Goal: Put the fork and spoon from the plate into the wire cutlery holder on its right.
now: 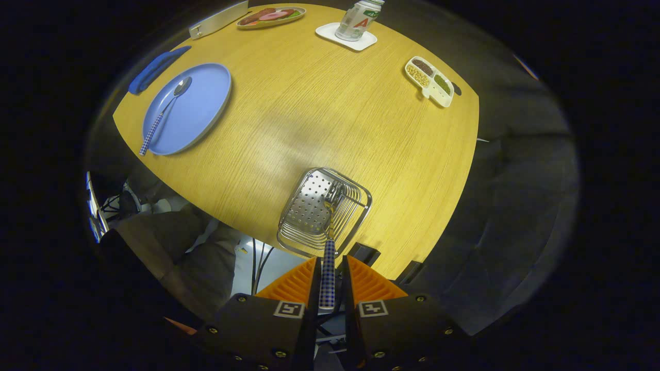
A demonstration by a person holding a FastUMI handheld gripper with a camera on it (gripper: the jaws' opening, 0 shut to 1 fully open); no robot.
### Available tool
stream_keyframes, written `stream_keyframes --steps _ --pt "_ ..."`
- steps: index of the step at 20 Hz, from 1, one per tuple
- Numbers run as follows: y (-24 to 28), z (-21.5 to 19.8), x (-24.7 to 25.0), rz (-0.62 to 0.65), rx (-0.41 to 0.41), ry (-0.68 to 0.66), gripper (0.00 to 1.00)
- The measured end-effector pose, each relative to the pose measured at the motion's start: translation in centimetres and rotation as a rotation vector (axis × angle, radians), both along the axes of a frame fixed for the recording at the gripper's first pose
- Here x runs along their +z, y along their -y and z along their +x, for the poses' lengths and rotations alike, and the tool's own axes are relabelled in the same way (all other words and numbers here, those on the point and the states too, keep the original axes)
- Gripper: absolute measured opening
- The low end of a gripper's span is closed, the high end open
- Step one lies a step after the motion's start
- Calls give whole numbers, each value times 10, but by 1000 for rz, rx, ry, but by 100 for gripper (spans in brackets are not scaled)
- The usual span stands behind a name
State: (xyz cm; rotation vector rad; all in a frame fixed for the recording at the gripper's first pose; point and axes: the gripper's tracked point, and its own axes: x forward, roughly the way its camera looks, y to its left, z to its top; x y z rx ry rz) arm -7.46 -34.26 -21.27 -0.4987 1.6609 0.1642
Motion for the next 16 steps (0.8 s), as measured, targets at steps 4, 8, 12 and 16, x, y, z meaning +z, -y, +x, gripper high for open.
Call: stream_keyframes --steps 4,8,12,16 --pt "-16 5 19 55 -40 67 78" --pt "-49 10 40 87 -75 205 77" --pt "-102 22 51 194 -140 367 97" --pt "-157 39 60 305 -162 535 97"
